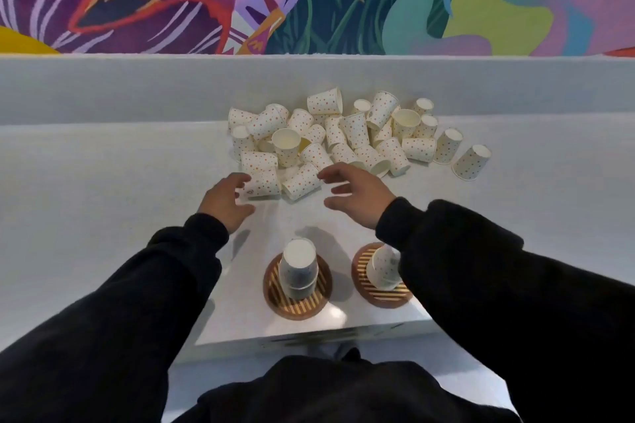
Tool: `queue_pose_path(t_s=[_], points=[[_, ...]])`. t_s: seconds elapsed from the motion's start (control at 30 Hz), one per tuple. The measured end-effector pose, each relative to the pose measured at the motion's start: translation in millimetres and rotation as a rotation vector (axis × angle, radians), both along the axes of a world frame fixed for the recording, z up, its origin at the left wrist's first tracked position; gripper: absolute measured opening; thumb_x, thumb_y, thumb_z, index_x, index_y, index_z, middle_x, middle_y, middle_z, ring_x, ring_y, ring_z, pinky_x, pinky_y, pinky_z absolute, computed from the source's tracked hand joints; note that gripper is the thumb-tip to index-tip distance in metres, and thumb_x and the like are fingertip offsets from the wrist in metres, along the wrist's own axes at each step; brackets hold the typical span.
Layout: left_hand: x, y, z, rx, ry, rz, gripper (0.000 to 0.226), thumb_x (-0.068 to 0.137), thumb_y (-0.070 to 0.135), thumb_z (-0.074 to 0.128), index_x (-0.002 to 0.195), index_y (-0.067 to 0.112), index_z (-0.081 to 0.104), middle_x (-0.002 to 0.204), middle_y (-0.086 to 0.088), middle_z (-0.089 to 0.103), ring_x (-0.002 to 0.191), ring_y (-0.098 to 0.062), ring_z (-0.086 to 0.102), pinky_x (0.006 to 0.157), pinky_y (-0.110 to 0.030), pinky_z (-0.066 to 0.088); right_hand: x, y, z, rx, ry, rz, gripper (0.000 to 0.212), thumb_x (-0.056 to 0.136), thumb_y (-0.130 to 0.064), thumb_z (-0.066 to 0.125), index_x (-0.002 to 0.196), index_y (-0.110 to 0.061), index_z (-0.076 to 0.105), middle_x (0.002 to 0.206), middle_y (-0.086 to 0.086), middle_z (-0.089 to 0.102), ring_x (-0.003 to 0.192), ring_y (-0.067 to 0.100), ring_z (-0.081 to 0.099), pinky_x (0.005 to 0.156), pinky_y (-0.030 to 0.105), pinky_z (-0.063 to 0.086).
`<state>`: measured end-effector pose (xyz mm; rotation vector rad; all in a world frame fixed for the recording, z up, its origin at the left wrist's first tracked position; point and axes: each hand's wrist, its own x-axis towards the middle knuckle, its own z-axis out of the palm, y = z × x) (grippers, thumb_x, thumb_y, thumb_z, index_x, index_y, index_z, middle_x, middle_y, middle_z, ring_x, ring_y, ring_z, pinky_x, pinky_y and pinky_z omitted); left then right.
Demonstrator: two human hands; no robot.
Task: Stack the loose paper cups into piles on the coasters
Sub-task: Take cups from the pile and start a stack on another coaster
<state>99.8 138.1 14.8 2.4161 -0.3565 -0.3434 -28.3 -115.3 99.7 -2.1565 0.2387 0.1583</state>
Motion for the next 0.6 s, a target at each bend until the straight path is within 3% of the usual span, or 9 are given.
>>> queue_pose_path(t_s=[0.07,0.17,0.27,0.37,0.47,0.6], points=[[15.6,-14.1,1.3,0.053,-0.003,-0.009,0.067,0.083,0.013,0.078,0.144,0.019,0.05,0.137,-0.007,0.057,0.119,-0.03,0.059,0.098,-0.036,0.046,31.0,-2.9,1.5,-0.228,0.012,0.111,0.047,0.09,-0.019,0.074,0.134,-0.023,0.059,0.136,-0.001,0.061,0.119,0.019,0.058,0.092,0.027,0.046],[31.6,-25.4,-9.9,0.15,0.027,-0.012,0.071,0.076,0.029,0.071,0.144,0.023,0.049,0.138,-0.007,0.056,0.125,-0.033,0.057,0.102,-0.041,0.049,75.7,0.2,-8.1,-0.505,0.049,0.275,0.052,0.092,-0.02,0.07,0.141,-0.017,0.054,0.141,0.006,0.057,0.126,0.027,0.056,0.1,0.034,0.046],[31.3,-28.1,-24.3,0.284,0.039,-0.005,0.076,0.082,0.024,0.076,0.15,0.027,0.043,0.142,-0.011,0.047,0.127,-0.035,0.05,0.106,-0.045,0.047,111.3,4.6,-31.4,-0.684,0.133,0.422,0.066,0.09,-0.019,0.071,0.15,-0.017,0.044,0.148,0.011,0.049,0.132,0.032,0.05,0.108,0.042,0.044],[26.6,-25.6,-34.4,0.338,0.034,0.005,0.072,0.085,0.035,0.077,0.149,0.031,0.045,0.135,-0.01,0.045,0.124,-0.033,0.047,0.106,-0.043,0.046,133.3,3.2,-59.5,-0.869,0.189,0.525,0.077,0.087,-0.019,0.073,0.154,-0.025,0.036,0.151,0.009,0.043,0.134,0.033,0.045,0.104,0.044,0.048],[21.4,-22.7,-38.3,0.308,0.099,0.045,0.063,0.085,0.037,0.078,0.142,0.031,0.051,0.134,-0.007,0.045,0.123,-0.029,0.05,0.106,-0.038,0.045,141.3,-2.2,-75.7,-1.03,0.167,0.613,0.066,0.089,-0.017,0.068,0.149,-0.025,0.041,0.144,0.008,0.045,0.13,0.033,0.043,0.097,0.043,0.047],[14.1,-15.0,-33.7,0.179,0.152,0.102,0.056,0.08,0.025,0.081,0.13,0.022,0.055,0.122,-0.002,0.06,0.109,-0.025,0.06,0.086,-0.029,0.045,143.1,-10.1,-85.9,-1.14,0.033,0.721,0.049,0.092,-0.027,0.063,0.14,-0.025,0.052,0.135,0.005,0.054,0.125,0.03,0.046,0.097,0.042,0.04]])
